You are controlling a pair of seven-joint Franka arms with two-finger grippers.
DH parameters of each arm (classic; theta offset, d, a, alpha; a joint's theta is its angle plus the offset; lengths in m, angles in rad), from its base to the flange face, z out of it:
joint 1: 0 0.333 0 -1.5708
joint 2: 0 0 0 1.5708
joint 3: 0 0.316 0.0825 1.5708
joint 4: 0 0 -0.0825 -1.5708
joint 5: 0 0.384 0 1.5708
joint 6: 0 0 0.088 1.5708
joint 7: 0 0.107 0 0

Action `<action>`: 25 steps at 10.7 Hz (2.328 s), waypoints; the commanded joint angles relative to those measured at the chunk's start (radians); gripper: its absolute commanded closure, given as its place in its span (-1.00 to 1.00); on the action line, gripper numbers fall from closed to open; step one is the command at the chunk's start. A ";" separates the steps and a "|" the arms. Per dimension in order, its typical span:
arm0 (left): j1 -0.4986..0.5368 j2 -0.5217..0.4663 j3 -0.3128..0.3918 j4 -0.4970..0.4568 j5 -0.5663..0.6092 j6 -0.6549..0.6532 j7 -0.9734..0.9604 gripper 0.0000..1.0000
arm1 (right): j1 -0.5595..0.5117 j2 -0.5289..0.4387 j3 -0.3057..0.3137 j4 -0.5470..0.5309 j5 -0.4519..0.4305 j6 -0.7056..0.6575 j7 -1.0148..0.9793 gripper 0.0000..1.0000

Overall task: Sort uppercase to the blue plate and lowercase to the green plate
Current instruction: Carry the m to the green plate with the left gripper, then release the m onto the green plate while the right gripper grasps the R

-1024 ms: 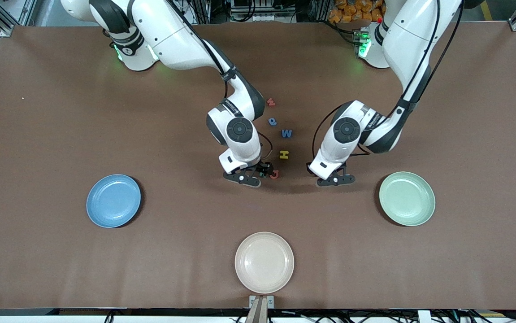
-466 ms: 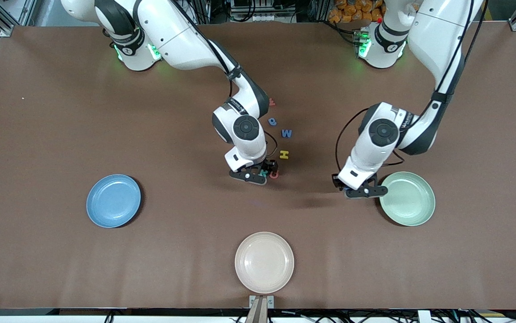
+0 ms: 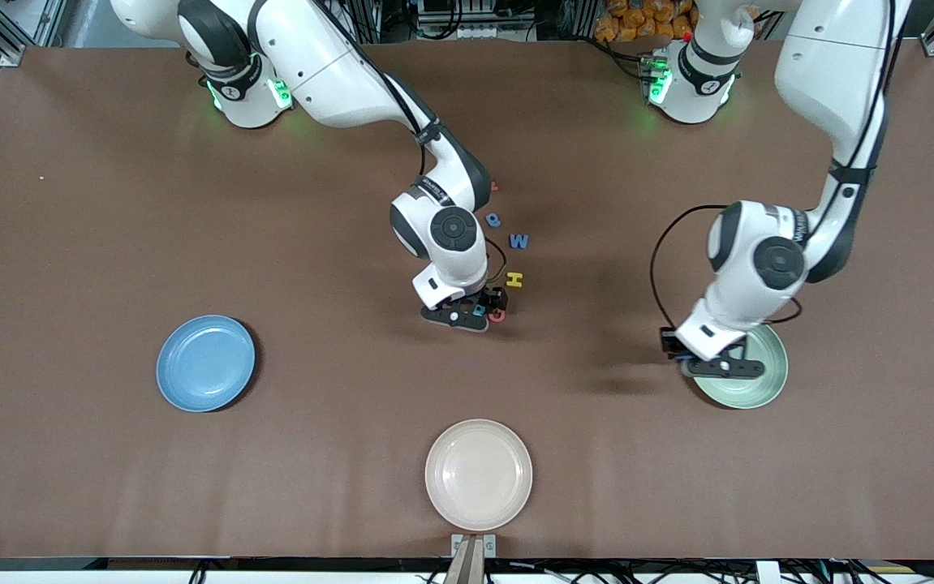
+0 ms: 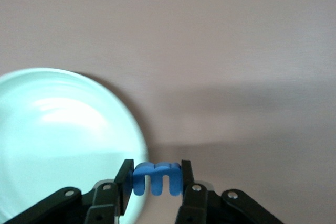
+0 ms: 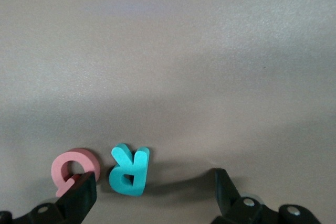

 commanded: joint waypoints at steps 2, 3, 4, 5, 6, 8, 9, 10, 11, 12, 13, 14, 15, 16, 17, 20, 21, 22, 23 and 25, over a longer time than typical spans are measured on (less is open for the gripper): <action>0.000 0.015 0.097 0.003 -0.125 0.000 0.285 1.00 | 0.008 0.030 -0.008 0.037 -0.017 -0.012 0.026 -1.00; 0.000 0.029 0.115 0.015 -0.125 0.000 0.292 1.00 | 0.007 0.027 -0.008 0.037 -0.015 -0.015 0.026 -1.00; 0.000 0.038 0.121 0.020 -0.122 0.000 0.293 1.00 | 0.001 0.023 -0.008 0.038 -0.014 -0.017 0.025 -1.00; 0.000 0.047 0.122 0.020 -0.119 0.000 0.293 1.00 | -0.002 0.018 -0.008 0.038 -0.012 -0.018 0.025 -1.00; 0.000 0.055 0.126 0.020 -0.116 0.000 0.293 0.61 | -0.004 0.014 -0.008 0.038 -0.012 -0.023 0.025 -1.00; -0.002 0.054 0.134 0.037 -0.113 -0.002 0.289 -0.53 | -0.005 0.010 -0.010 0.037 -0.014 -0.031 0.025 -1.00; -0.002 0.049 0.134 0.038 -0.113 0.000 0.293 -1.00 | -0.008 0.012 -0.012 0.037 -0.017 -0.031 0.025 -1.00; -0.002 0.046 0.135 0.040 -0.113 -0.002 0.292 -1.00 | -0.008 0.012 -0.012 0.037 -0.018 -0.031 0.025 -1.00; -0.002 0.043 0.138 0.043 -0.113 -0.003 0.292 -1.00 | -0.008 0.012 -0.012 0.035 -0.020 -0.029 0.025 -1.00; -0.002 0.037 0.145 0.058 -0.115 -0.031 0.290 -1.00 | -0.008 0.015 -0.012 0.034 -0.020 -0.029 0.025 -1.00; -0.003 0.034 0.143 0.101 -0.125 -0.113 0.280 -1.00 | -0.007 0.017 -0.012 0.034 -0.020 -0.029 0.025 -1.00; -0.003 0.034 0.143 0.147 -0.127 -0.190 0.276 -1.00 | -0.007 0.020 -0.012 0.034 -0.020 -0.028 0.026 -1.00; -0.003 0.032 0.143 0.170 -0.134 -0.231 0.275 -1.00 | -0.004 0.023 -0.012 0.034 -0.020 -0.026 0.026 -1.00; -0.003 0.031 0.143 0.175 -0.141 -0.244 0.275 -1.00 | -0.004 0.024 -0.012 0.034 -0.022 -0.024 0.026 -1.00; -0.003 0.031 0.143 0.184 -0.141 -0.250 0.275 -1.00 | -0.002 0.026 -0.013 0.034 -0.022 -0.023 0.026 -1.00; -0.003 0.031 0.143 0.229 -0.141 -0.320 0.272 -1.00 | 0.002 0.030 -0.012 0.034 -0.020 -0.020 0.028 -1.00; -0.003 0.028 0.143 0.244 -0.141 -0.345 0.272 -1.00 | 0.002 0.030 -0.012 0.035 -0.020 -0.020 0.026 -1.00; -0.003 0.028 0.143 0.268 -0.141 -0.383 0.275 -1.00 | 0.002 0.030 -0.012 0.035 -0.020 -0.020 0.026 -1.00; -0.003 0.026 0.145 0.284 -0.139 -0.415 0.276 -1.00 | 0.002 0.030 -0.013 0.035 -0.020 -0.020 0.026 -1.00; -0.002 0.021 0.145 0.310 -0.139 -0.463 0.278 -1.00 | 0.001 0.030 -0.012 0.035 -0.023 -0.020 0.025 0.80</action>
